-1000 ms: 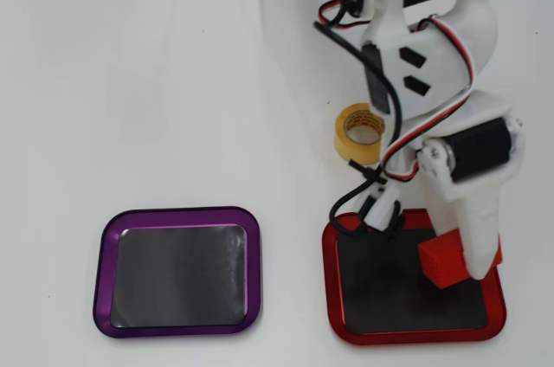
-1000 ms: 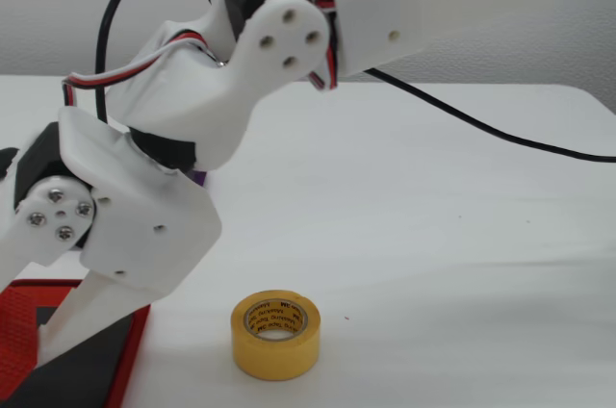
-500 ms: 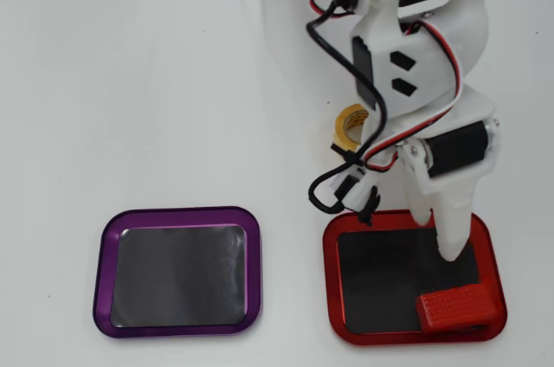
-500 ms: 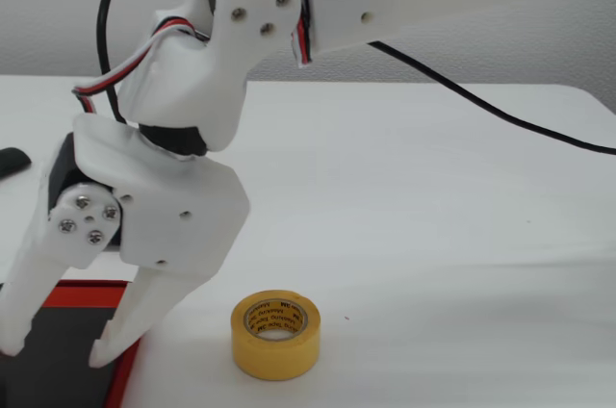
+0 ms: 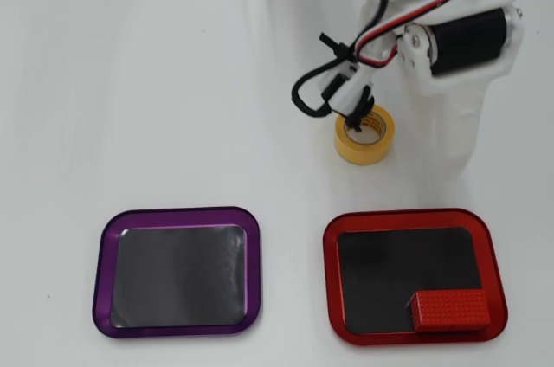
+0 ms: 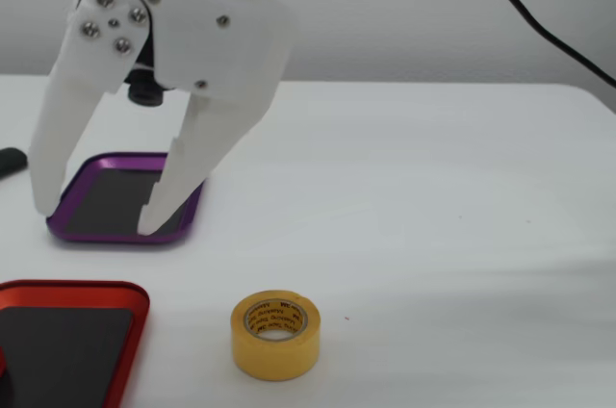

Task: Grasp a red block and put it in the left red dish.

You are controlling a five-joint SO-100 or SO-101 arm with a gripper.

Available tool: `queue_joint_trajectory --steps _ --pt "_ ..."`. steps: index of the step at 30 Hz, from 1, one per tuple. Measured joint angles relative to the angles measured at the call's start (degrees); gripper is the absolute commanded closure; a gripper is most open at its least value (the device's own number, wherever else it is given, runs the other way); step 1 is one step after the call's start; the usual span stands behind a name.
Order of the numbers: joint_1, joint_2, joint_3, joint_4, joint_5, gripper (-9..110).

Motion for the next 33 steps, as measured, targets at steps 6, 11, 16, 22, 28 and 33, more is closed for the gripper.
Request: queue_joint_trajectory --steps 6,11,16,22,28,33 --pt "0.00 3.25 0.88 4.75 3.16 86" --pt "0.00 17.49 15.21 4.83 3.43 86" --pt "0.00 34.98 33.31 4.83 3.43 86" --pt "6.15 56.34 54.76 4.22 3.43 86" --pt "9.58 76.90 73.92 1.49 3.43 86" --pt "10.37 93.34 89.91 -6.42 3.43 86"
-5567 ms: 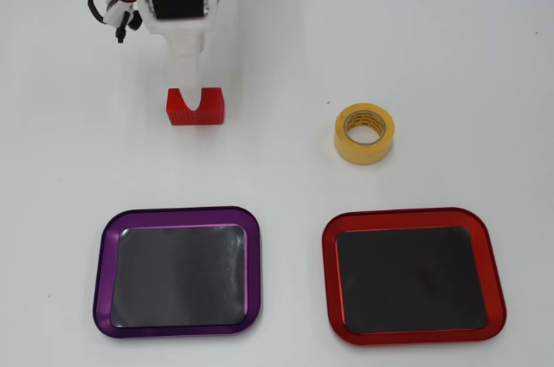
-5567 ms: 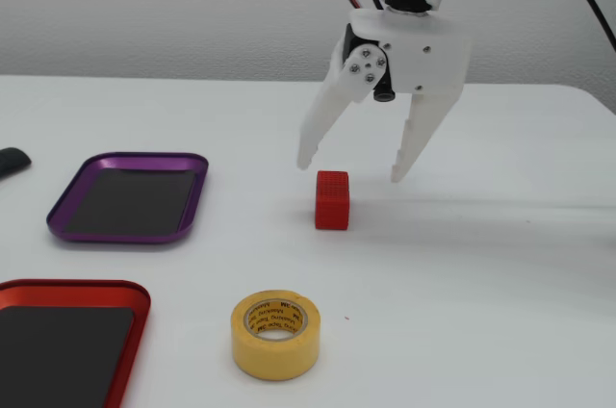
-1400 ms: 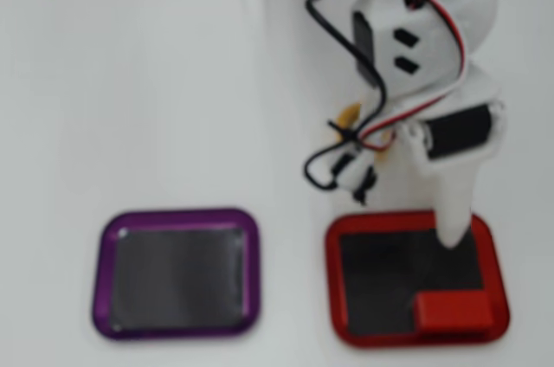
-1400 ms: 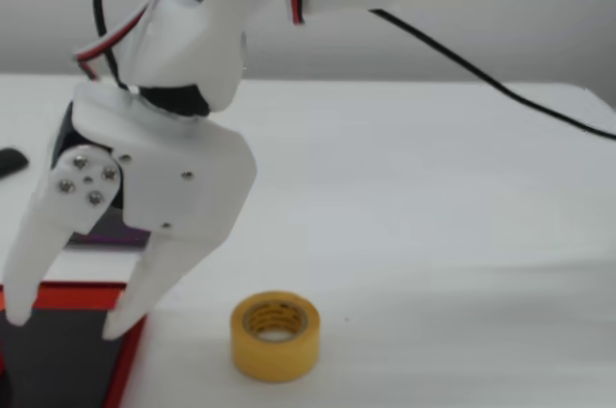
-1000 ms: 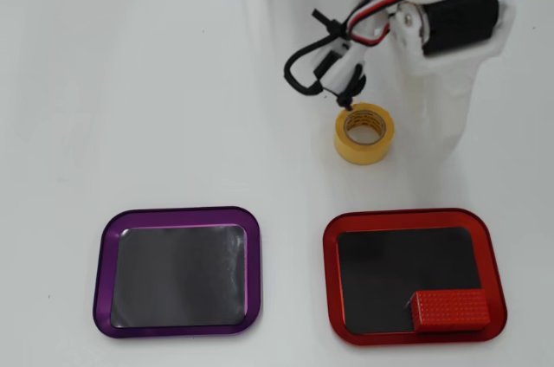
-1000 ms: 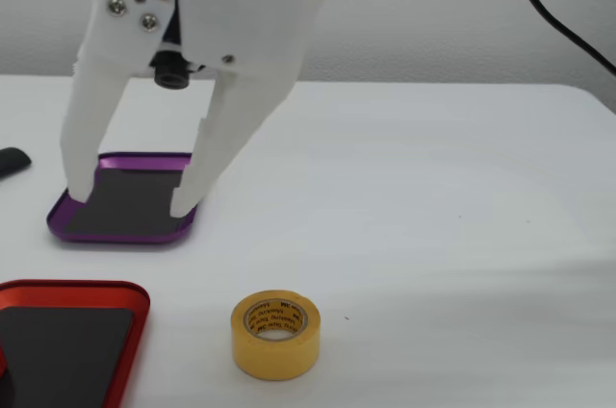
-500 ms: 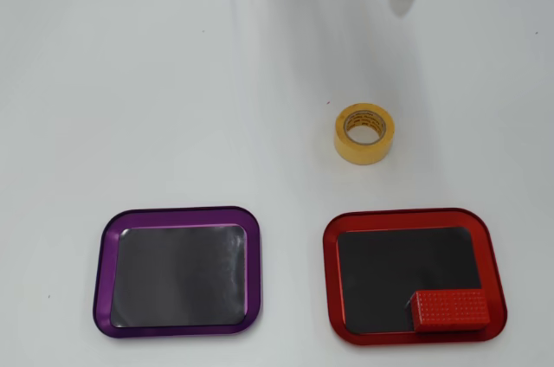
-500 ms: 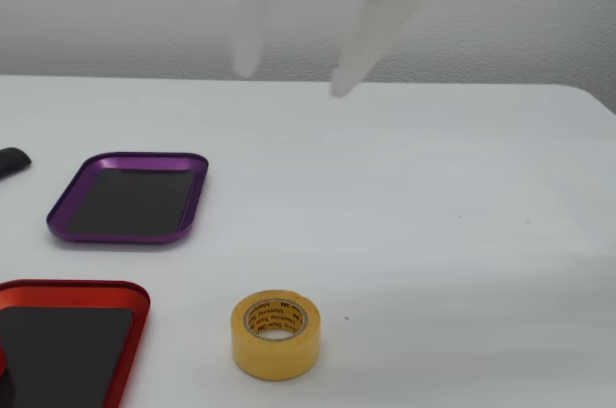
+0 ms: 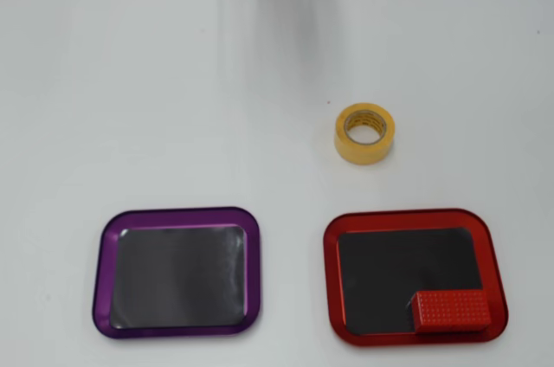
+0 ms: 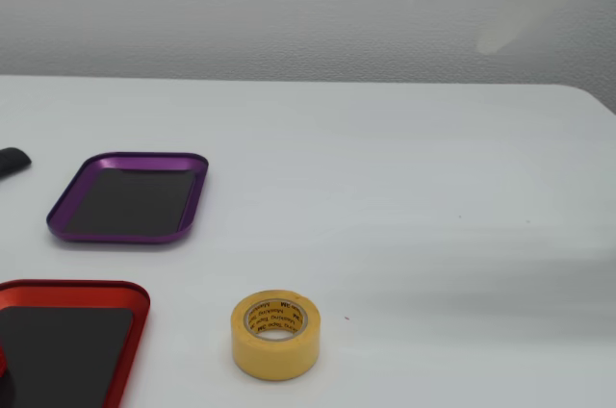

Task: Grasp a red block and put it in the left red dish.

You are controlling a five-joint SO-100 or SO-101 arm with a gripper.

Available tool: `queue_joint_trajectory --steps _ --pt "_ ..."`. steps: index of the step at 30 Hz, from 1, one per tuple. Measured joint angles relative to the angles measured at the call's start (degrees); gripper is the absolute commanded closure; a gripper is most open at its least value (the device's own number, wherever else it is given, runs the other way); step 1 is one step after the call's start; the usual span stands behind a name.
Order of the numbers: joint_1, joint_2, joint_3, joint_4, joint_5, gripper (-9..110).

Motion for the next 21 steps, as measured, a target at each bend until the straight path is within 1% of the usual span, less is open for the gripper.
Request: queue_joint_trajectory --steps 7,12,16,21 --pt "0.26 21.27 25.49 -16.26 0.53 87" --pt "0.00 35.68 43.77 -24.43 0.53 87" --pt "0.09 46.85 55.46 -26.19 0.44 87" --pt "-0.18 48.69 64.60 -26.46 0.53 87"
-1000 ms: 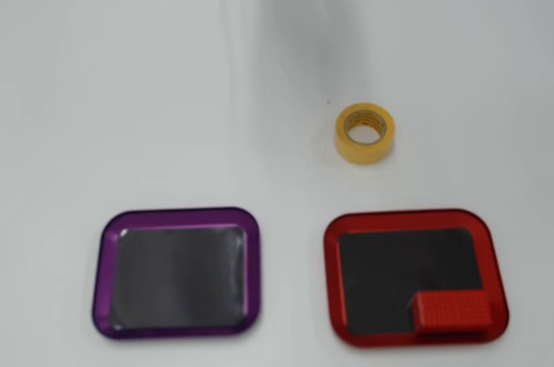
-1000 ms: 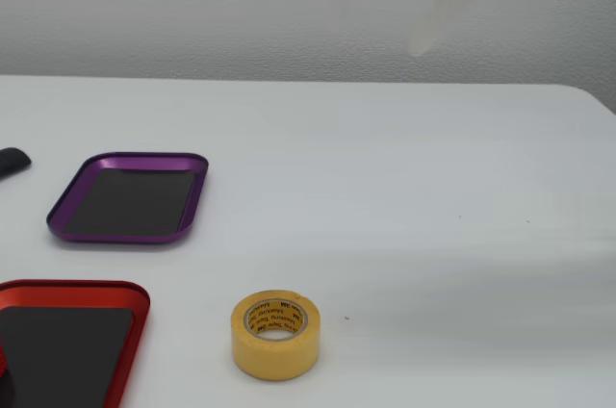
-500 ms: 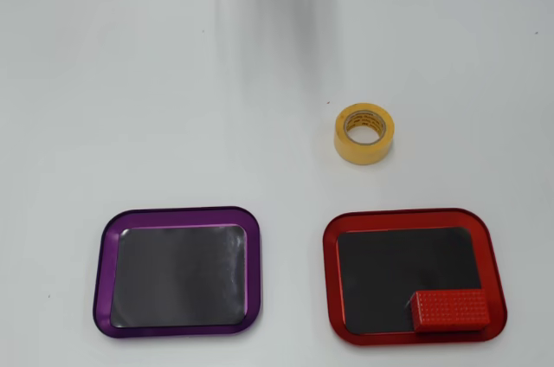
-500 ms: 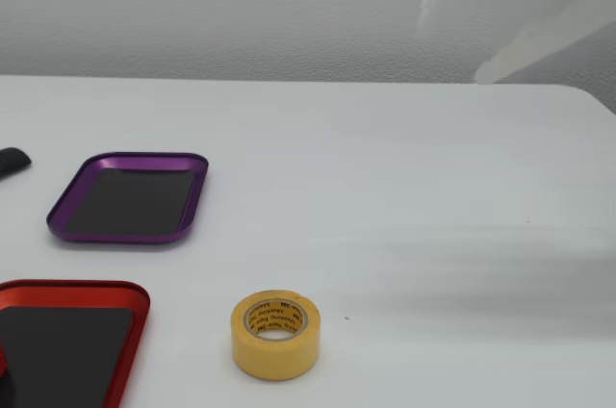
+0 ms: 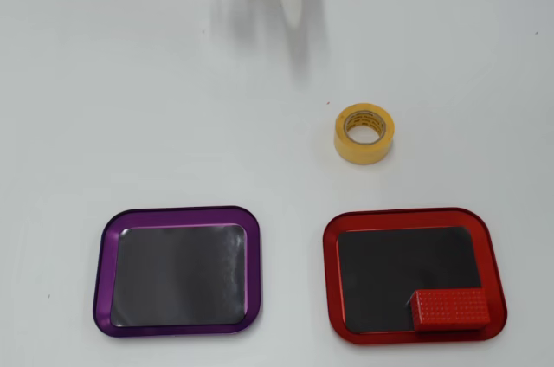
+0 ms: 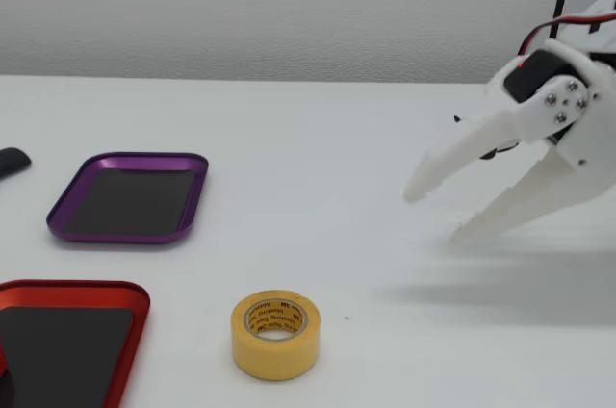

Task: Grasp a red block and put it in the left red dish.

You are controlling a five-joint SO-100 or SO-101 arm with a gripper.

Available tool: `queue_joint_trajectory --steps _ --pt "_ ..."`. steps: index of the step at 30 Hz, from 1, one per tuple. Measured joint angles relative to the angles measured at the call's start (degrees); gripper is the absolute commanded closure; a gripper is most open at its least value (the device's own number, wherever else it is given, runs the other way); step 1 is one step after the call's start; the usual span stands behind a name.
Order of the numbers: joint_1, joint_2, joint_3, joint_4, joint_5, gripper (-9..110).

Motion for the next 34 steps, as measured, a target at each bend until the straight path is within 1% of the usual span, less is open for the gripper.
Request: queue_joint_trajectory --steps 6,8,11,12,19,34 --pt "0.00 0.00 6.15 0.35 0.09 88" --pt "0.00 0.00 6.68 2.81 0.53 92" --pt "0.00 0.00 6.94 6.06 0.53 102" --pt "0.00 0.00 6.94 6.94 0.53 102" --pt "0.00 0.00 7.03 9.67 0.53 102" --pt "0.00 0.00 7.03 11.51 0.26 102"
